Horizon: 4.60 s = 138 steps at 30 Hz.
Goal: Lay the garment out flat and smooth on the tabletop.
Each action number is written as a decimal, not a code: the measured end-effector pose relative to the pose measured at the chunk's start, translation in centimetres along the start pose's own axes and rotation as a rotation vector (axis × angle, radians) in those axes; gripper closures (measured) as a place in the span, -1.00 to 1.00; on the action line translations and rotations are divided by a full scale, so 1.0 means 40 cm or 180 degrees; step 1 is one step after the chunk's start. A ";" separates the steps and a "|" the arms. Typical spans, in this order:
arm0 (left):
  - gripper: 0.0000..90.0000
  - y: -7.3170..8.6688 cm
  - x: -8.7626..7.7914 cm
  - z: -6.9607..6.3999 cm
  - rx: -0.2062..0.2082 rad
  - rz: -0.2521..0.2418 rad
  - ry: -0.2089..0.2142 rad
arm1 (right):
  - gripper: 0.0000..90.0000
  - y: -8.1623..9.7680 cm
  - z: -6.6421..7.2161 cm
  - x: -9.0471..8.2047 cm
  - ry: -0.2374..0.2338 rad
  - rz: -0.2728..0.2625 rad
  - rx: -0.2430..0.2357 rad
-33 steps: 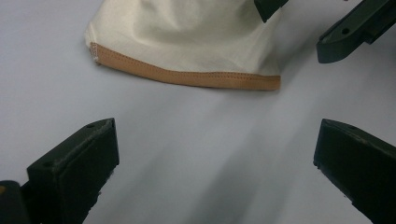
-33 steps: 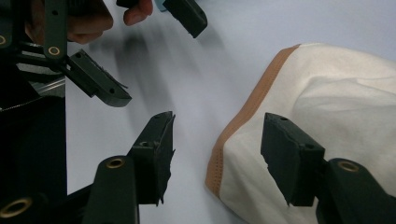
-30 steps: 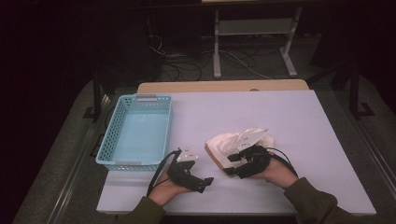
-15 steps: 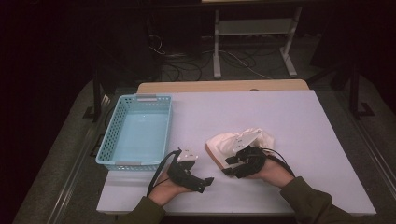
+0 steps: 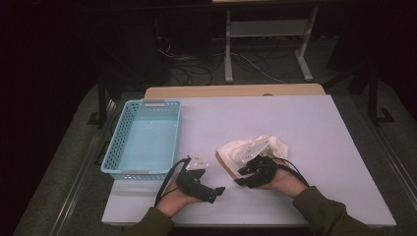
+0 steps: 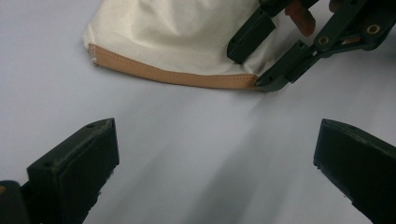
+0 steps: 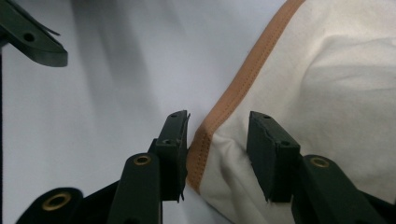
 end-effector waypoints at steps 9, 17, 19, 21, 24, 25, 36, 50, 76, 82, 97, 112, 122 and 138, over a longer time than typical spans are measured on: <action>-1.00 0.000 0.000 0.000 -0.0009 0.0007 -0.0006 | 0.45 0.003 0.011 0.006 0.0138 0.0046 -0.0215; -1.00 0.001 -0.001 0.001 0.0016 0.0044 -0.0004 | 0.82 0.005 0.002 0.004 0.0244 0.0032 -0.0187; -1.00 0.001 0.000 0.000 0.0000 0.0031 -0.0008 | 0.86 0.006 0.000 0.003 0.0235 0.0031 -0.0158; -1.00 0.001 0.001 0.000 -0.0012 0.0021 -0.0011 | 0.91 0.006 -0.001 0.003 0.0229 0.0023 -0.0144; -1.00 0.002 -0.001 0.001 0.0017 0.0048 -0.0001 | 0.94 0.006 -0.002 0.003 0.0213 0.0013 -0.0139; -1.00 0.001 0.000 0.000 0.0009 0.0040 0.0000 | 0.94 0.006 -0.002 0.002 0.0208 0.0010 -0.0121; -1.00 0.001 -0.002 0.002 0.0025 0.0043 0.0004 | 0.94 -0.008 -0.008 -0.024 0.0120 -0.0187 0.0009; -1.00 0.001 -0.001 0.002 0.0039 0.0042 0.0009 | 0.94 -0.024 -0.017 -0.064 0.0044 -0.0409 0.0201; -1.00 0.004 0.003 0.000 0.0001 0.0030 -0.0009 | 0.94 -0.068 -0.065 -0.138 0.0146 -0.0749 0.0250; -1.00 0.004 0.000 0.002 0.0027 0.0055 -0.0004 | 0.94 -0.083 -0.082 -0.156 0.0185 -0.0808 0.0290; -1.00 0.004 0.000 0.002 -0.0005 0.0052 0.0009 | 0.94 -0.100 -0.145 -0.190 0.0309 -0.0919 0.0389; -1.00 0.004 -0.001 0.002 -0.0006 0.0050 0.0007 | 0.94 -0.121 -0.216 -0.192 0.0454 -0.0902 0.0516; -1.00 0.005 0.001 0.001 0.0003 0.0064 0.0018 | 0.94 -0.140 -0.270 -0.181 0.0540 -0.0869 0.0602; -1.00 0.005 0.000 0.000 -0.0009 0.0069 0.0034 | 0.92 -0.156 -0.342 -0.135 0.0681 -0.0705 0.0758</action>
Point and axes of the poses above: each handheld gripper's, and its own axes: x roughly forward along the jaws, y roughly out of its underside, z roughly to its left, the point moved 3 cm from there along x, roughly forward along the jaws, and after that the axes turned 9 degrees about -z, right-handed, at the moved point
